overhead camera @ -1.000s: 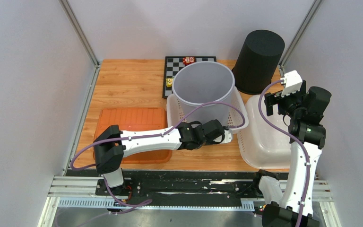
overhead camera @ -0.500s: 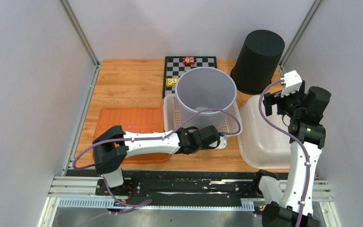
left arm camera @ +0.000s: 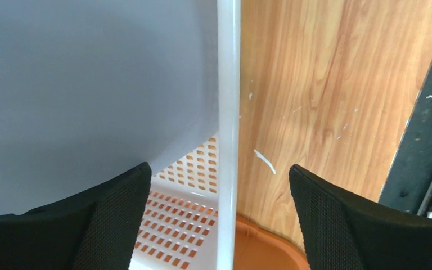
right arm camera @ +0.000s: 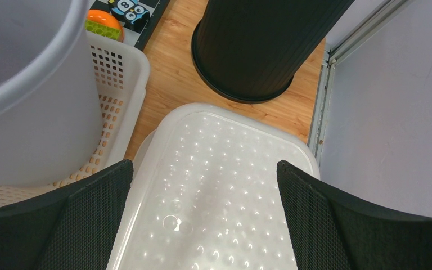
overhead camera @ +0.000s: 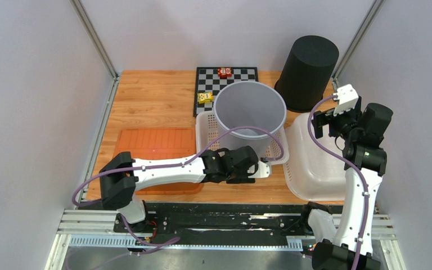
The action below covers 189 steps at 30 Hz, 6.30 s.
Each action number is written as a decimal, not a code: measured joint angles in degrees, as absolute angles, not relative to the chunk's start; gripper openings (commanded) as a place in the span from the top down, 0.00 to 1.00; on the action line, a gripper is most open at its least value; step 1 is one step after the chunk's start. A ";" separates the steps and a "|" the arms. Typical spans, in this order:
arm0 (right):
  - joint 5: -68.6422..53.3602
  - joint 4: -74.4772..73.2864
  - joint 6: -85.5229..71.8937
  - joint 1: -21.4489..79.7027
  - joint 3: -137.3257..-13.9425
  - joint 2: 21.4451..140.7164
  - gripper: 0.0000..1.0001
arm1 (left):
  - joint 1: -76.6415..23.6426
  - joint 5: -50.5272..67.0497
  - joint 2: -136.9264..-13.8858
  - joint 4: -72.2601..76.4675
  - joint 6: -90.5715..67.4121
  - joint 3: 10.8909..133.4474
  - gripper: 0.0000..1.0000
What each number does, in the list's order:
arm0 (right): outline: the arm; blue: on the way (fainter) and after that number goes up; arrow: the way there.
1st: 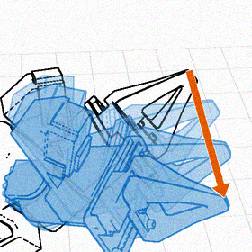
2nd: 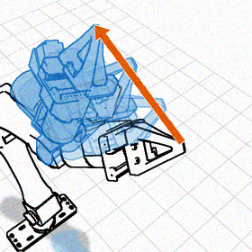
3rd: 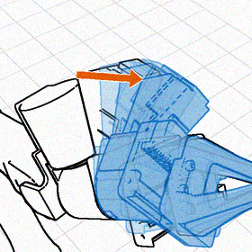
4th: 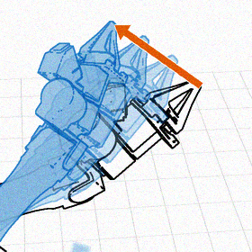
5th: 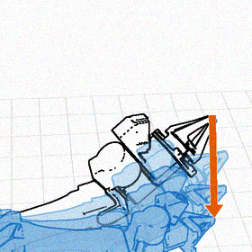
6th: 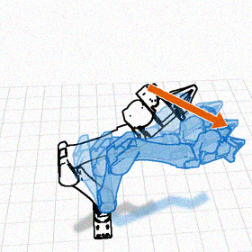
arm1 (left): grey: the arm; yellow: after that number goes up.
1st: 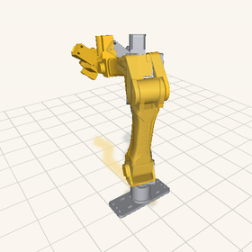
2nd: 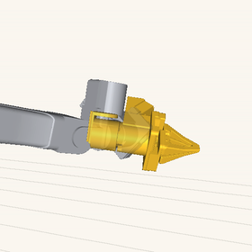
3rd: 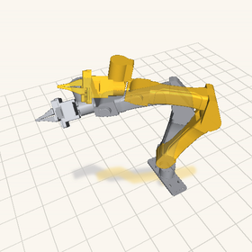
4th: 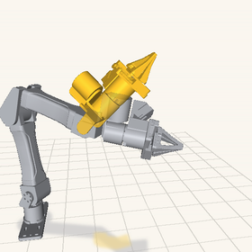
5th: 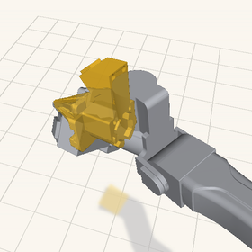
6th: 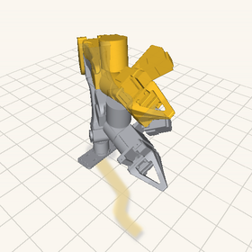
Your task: Turn the large container upside down
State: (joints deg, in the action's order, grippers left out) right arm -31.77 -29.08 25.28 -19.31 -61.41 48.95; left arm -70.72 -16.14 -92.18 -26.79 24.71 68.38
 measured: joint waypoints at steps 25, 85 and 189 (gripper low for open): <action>-34.35 -28.14 25.15 -19.31 -60.58 48.88 0.00 | -59.99 -3.29 -50.68 -49.23 42.89 53.80 0.00; -39.07 -26.52 23.81 -19.31 -58.54 46.26 0.00 | -10.59 -1.45 -62.61 -34.94 57.93 41.56 0.19; -40.95 -25.26 22.24 -19.31 -57.52 45.28 0.00 | 2.52 -12.10 -100.55 -21.67 57.06 72.44 0.20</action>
State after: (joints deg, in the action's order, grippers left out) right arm -40.95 -25.26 22.24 -19.31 -57.52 45.28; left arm 2.52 -12.10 -100.55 -21.67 57.06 72.44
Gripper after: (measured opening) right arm 0.999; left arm 0.788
